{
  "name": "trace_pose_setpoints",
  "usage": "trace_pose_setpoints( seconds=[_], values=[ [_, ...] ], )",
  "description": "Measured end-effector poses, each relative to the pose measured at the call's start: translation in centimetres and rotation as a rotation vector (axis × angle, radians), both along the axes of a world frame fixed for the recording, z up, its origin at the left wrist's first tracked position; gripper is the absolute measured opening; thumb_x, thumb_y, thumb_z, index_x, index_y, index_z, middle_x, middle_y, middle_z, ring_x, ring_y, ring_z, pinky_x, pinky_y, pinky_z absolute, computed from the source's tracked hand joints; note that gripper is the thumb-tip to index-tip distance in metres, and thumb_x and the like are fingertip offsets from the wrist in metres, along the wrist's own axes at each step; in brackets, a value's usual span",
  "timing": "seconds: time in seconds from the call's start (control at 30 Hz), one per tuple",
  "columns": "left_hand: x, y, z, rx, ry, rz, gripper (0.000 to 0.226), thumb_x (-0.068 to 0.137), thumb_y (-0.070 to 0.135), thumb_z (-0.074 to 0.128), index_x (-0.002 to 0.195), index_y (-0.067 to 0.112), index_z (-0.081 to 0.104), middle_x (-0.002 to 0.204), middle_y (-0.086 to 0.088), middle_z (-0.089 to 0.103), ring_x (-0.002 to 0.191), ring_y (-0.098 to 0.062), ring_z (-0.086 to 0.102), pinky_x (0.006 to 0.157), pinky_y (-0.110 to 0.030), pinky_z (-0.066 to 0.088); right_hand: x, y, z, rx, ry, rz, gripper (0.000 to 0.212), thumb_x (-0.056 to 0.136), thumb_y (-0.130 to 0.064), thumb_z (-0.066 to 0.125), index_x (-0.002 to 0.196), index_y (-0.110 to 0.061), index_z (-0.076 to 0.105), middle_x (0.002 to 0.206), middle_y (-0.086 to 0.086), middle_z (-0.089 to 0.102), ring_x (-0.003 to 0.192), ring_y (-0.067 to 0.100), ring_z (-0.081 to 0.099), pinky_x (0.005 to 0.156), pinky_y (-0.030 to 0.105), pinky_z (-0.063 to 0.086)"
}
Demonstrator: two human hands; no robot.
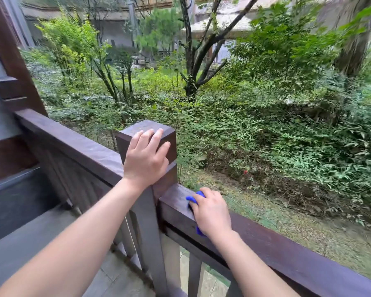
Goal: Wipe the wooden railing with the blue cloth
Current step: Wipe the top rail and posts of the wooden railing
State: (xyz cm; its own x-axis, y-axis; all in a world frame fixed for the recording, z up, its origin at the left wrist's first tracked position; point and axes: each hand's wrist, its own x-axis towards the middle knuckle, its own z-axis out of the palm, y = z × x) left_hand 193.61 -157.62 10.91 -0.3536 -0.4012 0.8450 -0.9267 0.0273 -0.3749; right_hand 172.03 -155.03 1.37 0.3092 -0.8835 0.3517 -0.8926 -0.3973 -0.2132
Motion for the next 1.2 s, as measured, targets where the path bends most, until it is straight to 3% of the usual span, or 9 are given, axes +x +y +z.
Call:
trace_pose_setpoints(
  seconds=[0.07,0.23,0.37,0.53,0.77,1.0,1.07,1.13,1.2],
  values=[
    [-0.3,-0.3,-0.1,-0.041,0.020,-0.029,0.027,0.084,0.016,0.050,0.098,0.016,0.073,0.125,-0.014,0.068,0.110,-0.038,0.063,0.101,-0.050,0.046,3.1,0.1,0.3,0.020,-0.049,0.004,0.028,0.089,-0.037,0.049,0.095,-0.017,0.067,0.113,0.005,0.060,0.103,0.033,0.050,0.091,0.039,0.041],
    [0.0,-0.6,-0.3,-0.096,0.018,-0.061,0.024,0.083,0.015,0.053,0.097,0.016,0.073,0.125,-0.013,0.068,0.109,-0.037,0.063,0.102,-0.049,0.045,2.5,2.0,-1.5,-0.124,0.057,0.334,0.027,0.080,-0.042,0.056,0.101,-0.026,0.061,0.115,0.002,0.059,0.098,0.031,0.054,0.089,0.041,0.045],
    [-0.4,-0.7,-0.4,-0.114,0.046,-0.067,0.022,0.084,0.013,0.054,0.095,0.015,0.073,0.124,-0.013,0.069,0.108,-0.037,0.063,0.102,-0.050,0.045,0.8,-0.1,-0.7,-0.034,0.040,0.176,0.023,0.086,-0.038,0.048,0.099,-0.026,0.062,0.107,0.000,0.059,0.097,0.030,0.054,0.086,0.037,0.042],
    [-0.6,-0.7,-0.3,-0.119,0.058,-0.061,0.020,0.085,0.014,0.056,0.094,0.015,0.074,0.123,-0.012,0.069,0.107,-0.037,0.064,0.102,-0.049,0.046,6.3,-3.0,1.1,0.136,0.045,-0.050,0.029,0.092,-0.036,0.044,0.109,-0.020,0.060,0.116,0.007,0.053,0.099,0.034,0.048,0.087,0.040,0.041],
    [-0.7,-1.3,-0.8,-0.160,0.097,-0.087,0.019,0.085,0.013,0.056,0.093,0.015,0.073,0.123,-0.012,0.069,0.108,-0.036,0.063,0.102,-0.049,0.046,2.6,1.2,-1.4,-0.084,0.094,0.358,0.032,0.083,-0.046,0.046,0.112,-0.034,0.055,0.123,0.000,0.055,0.104,0.031,0.051,0.090,0.044,0.044],
    [-0.7,-1.4,-0.9,-0.172,0.108,-0.103,0.018,0.084,0.012,0.058,0.092,0.015,0.074,0.122,-0.011,0.070,0.107,-0.036,0.063,0.102,-0.049,0.046,9.1,-1.0,1.2,0.137,-0.001,-0.064,0.029,0.091,-0.033,0.044,0.103,-0.017,0.064,0.114,0.006,0.058,0.108,0.034,0.049,0.101,0.049,0.032],
    [-0.7,-1.4,-1.0,-0.171,0.112,-0.110,0.017,0.085,0.012,0.059,0.093,0.015,0.074,0.123,-0.011,0.070,0.107,-0.036,0.063,0.102,-0.049,0.046,8.4,-0.2,0.3,0.046,0.058,0.049,0.029,0.090,-0.033,0.046,0.103,-0.013,0.062,0.113,0.009,0.057,0.104,0.037,0.050,0.098,0.051,0.035],
    [-0.6,-1.6,-1.1,-0.173,0.112,-0.120,0.017,0.086,0.013,0.059,0.094,0.015,0.074,0.124,-0.011,0.069,0.107,-0.036,0.063,0.102,-0.049,0.046,5.5,0.6,-0.7,-0.032,0.111,0.248,0.035,0.089,-0.041,0.043,0.113,-0.020,0.058,0.121,0.005,0.055,0.107,0.036,0.050,0.096,0.049,0.039],
    [-0.6,-1.5,-1.1,-0.177,0.119,-0.117,0.017,0.086,0.013,0.059,0.094,0.015,0.073,0.124,-0.011,0.069,0.107,-0.036,0.062,0.102,-0.049,0.046,2.7,0.1,-0.6,-0.034,0.070,0.282,0.036,0.088,-0.046,0.042,0.117,-0.031,0.056,0.126,-0.002,0.055,0.111,0.030,0.050,0.096,0.044,0.042]
  ],
)
